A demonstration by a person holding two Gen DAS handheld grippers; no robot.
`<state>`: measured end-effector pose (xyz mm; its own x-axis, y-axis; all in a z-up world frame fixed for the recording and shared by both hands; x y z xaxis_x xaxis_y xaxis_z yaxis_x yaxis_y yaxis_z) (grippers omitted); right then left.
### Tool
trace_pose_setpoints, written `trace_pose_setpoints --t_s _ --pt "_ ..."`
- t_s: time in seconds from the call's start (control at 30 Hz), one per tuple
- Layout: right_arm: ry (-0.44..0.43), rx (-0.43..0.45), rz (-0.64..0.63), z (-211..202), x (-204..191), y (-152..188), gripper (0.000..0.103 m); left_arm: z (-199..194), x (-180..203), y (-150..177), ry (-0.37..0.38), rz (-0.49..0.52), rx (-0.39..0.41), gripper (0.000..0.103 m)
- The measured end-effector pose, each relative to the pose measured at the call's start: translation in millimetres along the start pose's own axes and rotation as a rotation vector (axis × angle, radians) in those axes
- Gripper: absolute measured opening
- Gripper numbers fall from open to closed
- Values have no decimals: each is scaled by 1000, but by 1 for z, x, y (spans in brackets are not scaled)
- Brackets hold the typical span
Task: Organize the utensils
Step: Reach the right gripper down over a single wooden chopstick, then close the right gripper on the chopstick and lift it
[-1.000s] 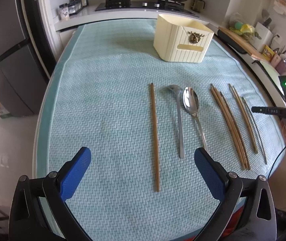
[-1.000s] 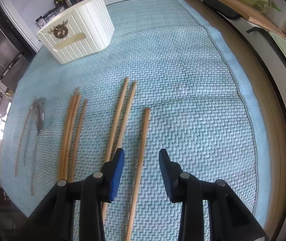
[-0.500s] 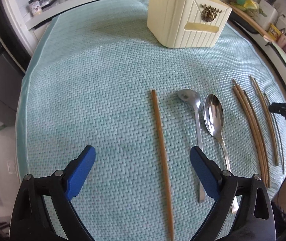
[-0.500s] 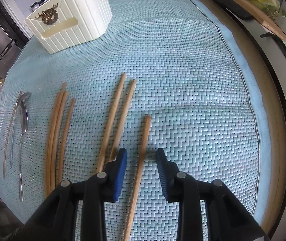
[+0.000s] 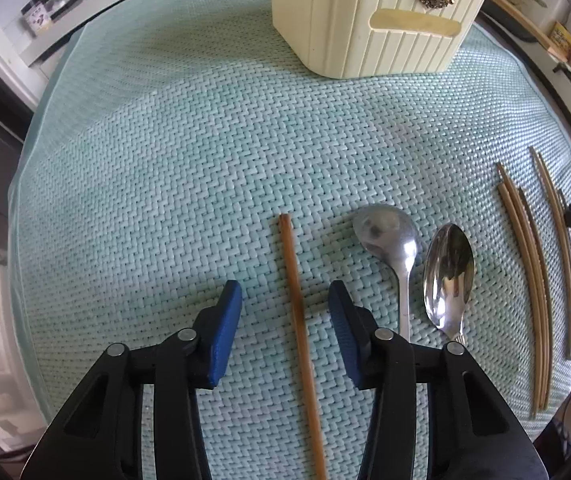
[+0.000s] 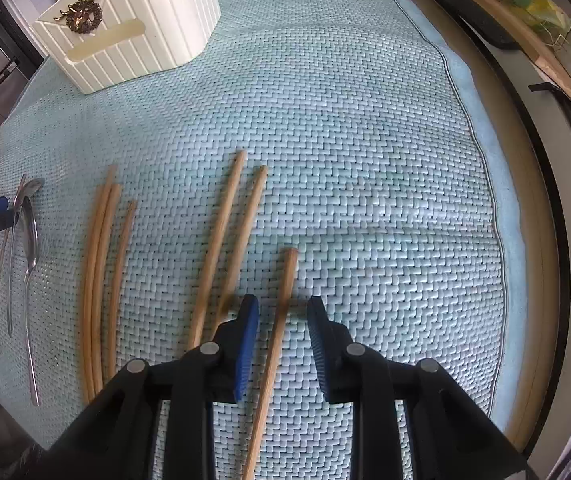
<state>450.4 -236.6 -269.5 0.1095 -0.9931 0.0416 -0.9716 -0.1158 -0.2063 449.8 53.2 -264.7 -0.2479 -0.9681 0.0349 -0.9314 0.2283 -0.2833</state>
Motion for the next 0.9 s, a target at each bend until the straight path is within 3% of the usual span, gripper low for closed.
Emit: trace_pose_setpoints --t_s 0.07,0.17,0.3,0.43,0.73,0.9 --pt "8 3 5 1 -1 -6 9 -2 4 -2 5 9 14 24" --pt "-7 6 8 3 -3 -15 7 -3 9 -5 7 15 28 5" --pt "-31 32 27 2 1 -28 6 -9 8 -6 13 -8 40 4" --pt "-109 113 89 -20 11 -42 7 -37 -1 -7 40 -45 106 4" --pt "-165 334 54 -122 -1 -63 6 -158 -8 -9 89 -77 329 3" --pt "-174 455 15 -177 -4 -44 6 -208 -7 -8 122 -94 439 3"
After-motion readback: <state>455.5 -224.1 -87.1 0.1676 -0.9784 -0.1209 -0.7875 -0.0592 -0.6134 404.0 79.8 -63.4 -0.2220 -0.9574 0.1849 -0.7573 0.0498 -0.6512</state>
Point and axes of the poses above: each gripper's, at about its wrist camera, not at the fingertips, and z roughly the way its jaws point, x to its right, y to its underside, the point moved 8 cm from there along z, roughly the way its jaws point, and after that the axes turned 3 degrees about y, right-handed, at the moved point
